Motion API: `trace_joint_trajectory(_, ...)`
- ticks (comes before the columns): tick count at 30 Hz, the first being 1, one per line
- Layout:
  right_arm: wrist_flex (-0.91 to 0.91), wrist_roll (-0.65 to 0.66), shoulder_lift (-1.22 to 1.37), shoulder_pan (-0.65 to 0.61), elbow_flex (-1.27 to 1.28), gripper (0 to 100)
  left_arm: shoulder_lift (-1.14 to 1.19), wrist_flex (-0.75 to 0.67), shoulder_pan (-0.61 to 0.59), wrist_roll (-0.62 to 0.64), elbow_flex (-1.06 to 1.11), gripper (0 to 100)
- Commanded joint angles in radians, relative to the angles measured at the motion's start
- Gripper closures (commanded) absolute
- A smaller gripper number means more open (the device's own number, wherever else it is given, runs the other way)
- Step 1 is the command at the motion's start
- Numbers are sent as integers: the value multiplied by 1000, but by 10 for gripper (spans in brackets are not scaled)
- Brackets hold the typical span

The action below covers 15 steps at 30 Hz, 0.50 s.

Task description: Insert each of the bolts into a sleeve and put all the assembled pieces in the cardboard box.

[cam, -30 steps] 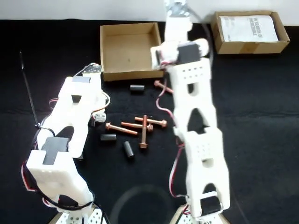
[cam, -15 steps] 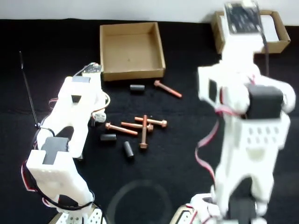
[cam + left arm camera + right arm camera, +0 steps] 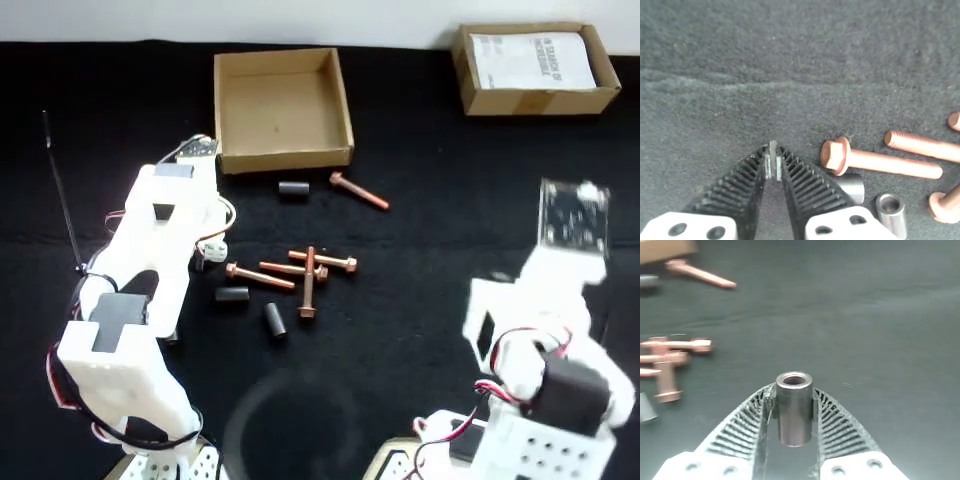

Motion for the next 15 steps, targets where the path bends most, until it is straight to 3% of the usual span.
trace_joint_trajectory(1, -220, 140, -202, 246, 274, 992, -18, 21, 47, 5, -30, 992)
trace_joint_trajectory(5, -394, 184, -423, 417, 519, 992, -19, 130, 90, 6, -74, 992)
trace_joint_trajectory(10, -369, 258, -691, 456, 696, 992, -19, 176, 108, 6, -151, 992)
trace_joint_trajectory(15, -352, 256, -673, 532, 731, 992, -18, 258, 113, 6, -383, 992)
